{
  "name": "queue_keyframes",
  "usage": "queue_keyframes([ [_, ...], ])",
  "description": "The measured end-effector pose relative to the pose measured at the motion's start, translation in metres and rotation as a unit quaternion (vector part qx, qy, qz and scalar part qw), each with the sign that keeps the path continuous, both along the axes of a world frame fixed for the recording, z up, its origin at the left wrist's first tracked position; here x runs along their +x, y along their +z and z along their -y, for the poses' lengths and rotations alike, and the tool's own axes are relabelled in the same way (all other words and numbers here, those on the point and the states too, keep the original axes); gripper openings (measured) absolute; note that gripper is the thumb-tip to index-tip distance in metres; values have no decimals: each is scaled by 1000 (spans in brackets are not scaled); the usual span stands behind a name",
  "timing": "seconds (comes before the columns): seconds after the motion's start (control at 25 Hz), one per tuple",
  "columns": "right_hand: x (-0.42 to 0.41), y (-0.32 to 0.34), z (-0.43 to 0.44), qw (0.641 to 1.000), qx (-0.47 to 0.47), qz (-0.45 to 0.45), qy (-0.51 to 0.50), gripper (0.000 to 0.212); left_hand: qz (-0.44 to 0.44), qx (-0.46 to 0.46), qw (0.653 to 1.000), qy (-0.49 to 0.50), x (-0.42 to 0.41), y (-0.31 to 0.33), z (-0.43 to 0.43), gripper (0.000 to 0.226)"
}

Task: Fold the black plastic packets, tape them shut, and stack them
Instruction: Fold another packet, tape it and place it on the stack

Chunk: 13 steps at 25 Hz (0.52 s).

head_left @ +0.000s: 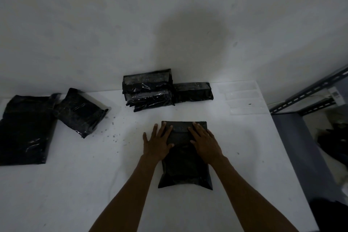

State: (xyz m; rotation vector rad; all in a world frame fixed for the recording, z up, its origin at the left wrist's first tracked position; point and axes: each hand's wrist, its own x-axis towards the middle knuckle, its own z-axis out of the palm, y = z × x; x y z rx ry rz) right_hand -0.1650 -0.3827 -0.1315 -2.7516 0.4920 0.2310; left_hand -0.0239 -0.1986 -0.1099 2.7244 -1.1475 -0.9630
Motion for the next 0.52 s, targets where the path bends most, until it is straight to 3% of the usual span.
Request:
queue_keyframes([
  [0.08, -5, 8, -2, 992, 50, 48, -109, 55, -37, -98, 991, 82, -4, 5, -1, 84],
  [0.16, -17, 20, -8, 945, 74, 84, -306, 49, -2, -177, 955, 236, -14, 13, -6, 72],
  [0.24, -29, 27, -10, 887, 121, 30, -446, 55, 45, -133, 930, 341, -23, 19, -11, 56],
  [0.4, -33, 29, -15, 836, 227, -7, -499, 67, -24, -106, 896, 430, -35, 21, -9, 54],
  [0.52, -29, 29, -13, 823, 257, 14, -506, 48, -106, -143, 868, 464, -33, 15, -4, 49],
])
